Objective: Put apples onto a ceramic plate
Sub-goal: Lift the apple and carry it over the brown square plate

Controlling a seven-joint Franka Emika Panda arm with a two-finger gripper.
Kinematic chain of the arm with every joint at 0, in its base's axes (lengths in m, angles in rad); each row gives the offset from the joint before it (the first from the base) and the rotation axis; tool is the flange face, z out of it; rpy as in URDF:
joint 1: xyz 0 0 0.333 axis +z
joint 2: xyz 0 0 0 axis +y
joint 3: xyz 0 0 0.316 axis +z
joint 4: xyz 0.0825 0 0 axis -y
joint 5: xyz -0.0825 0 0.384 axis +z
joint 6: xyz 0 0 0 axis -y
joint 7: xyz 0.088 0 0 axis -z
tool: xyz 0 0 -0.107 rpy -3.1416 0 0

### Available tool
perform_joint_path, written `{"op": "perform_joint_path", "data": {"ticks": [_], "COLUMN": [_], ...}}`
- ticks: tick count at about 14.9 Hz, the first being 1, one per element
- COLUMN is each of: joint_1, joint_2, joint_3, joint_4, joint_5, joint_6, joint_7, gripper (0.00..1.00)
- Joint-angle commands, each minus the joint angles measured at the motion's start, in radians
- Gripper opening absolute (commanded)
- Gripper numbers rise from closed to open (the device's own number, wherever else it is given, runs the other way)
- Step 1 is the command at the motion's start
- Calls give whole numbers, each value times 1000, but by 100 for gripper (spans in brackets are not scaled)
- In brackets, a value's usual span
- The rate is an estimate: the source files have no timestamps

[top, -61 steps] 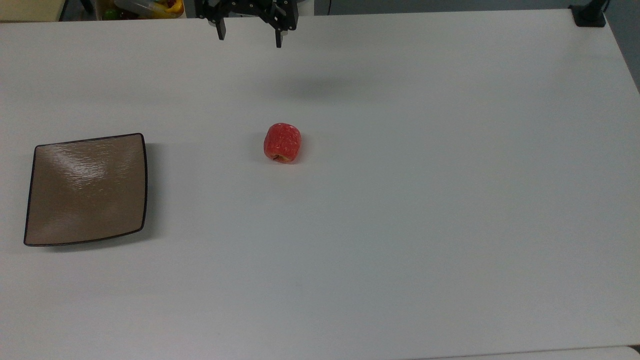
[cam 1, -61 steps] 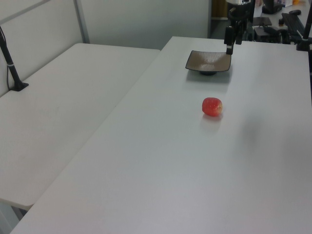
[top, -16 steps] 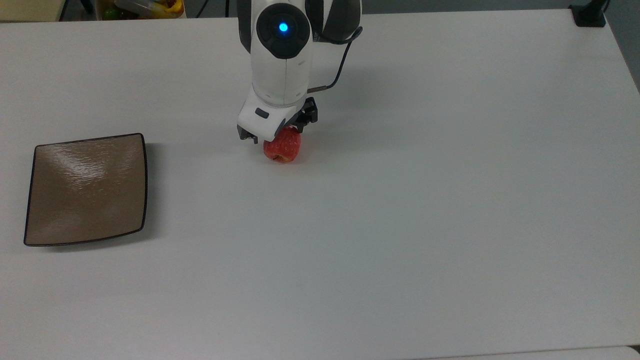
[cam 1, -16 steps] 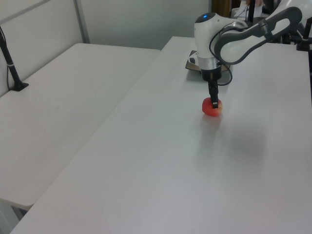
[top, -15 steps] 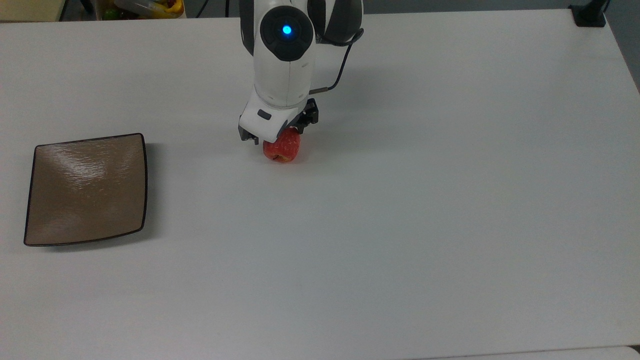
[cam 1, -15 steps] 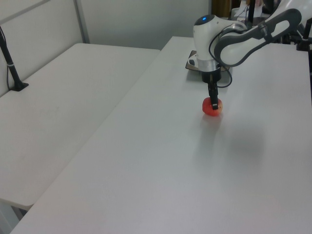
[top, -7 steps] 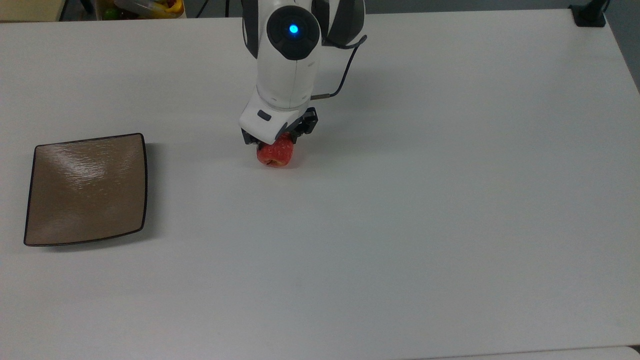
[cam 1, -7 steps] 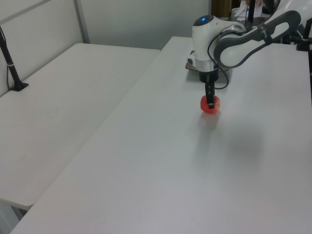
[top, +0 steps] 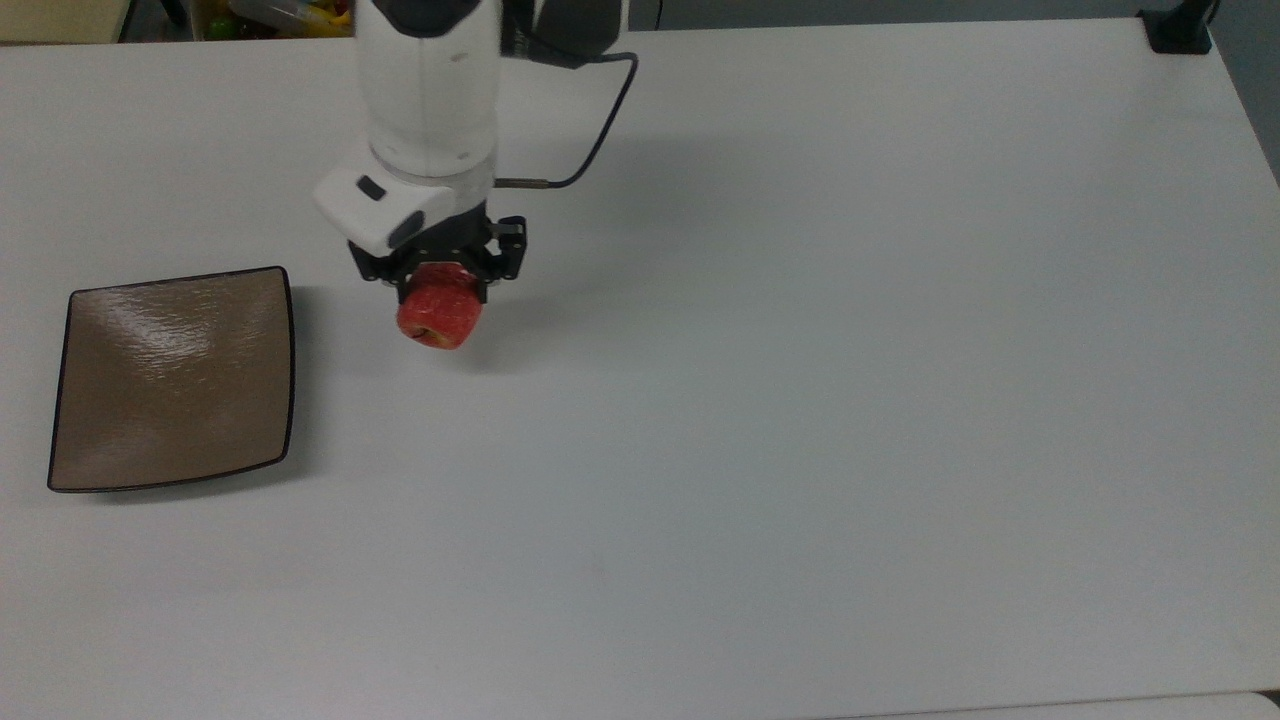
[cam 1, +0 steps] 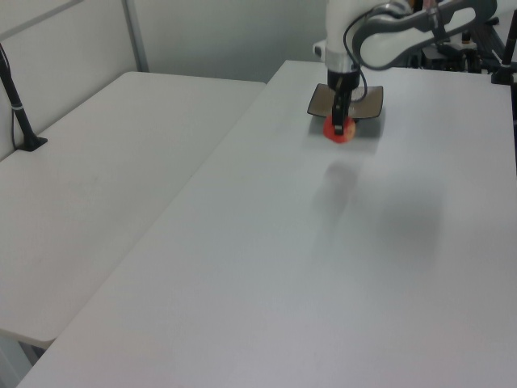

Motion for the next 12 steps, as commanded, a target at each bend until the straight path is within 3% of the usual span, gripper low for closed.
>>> {"op": "perform_joint_path", "data": {"ticks": [1, 7, 9, 10, 12], "joint_1": [-50, -87, -88, -88, -88], "joint_2": [-2, 52, 73, 73, 73], "joint_3": [-42, -137, -154, -154, -152], "joint_4": [15, 17, 30, 30, 30], "joint_5": [-4, -5, -5, -5, -4], "joint_6": [116, 306, 349, 351, 350], "joint_7": [16, 16, 15, 15, 13], "gripper": [38, 40, 47, 53, 82]}}
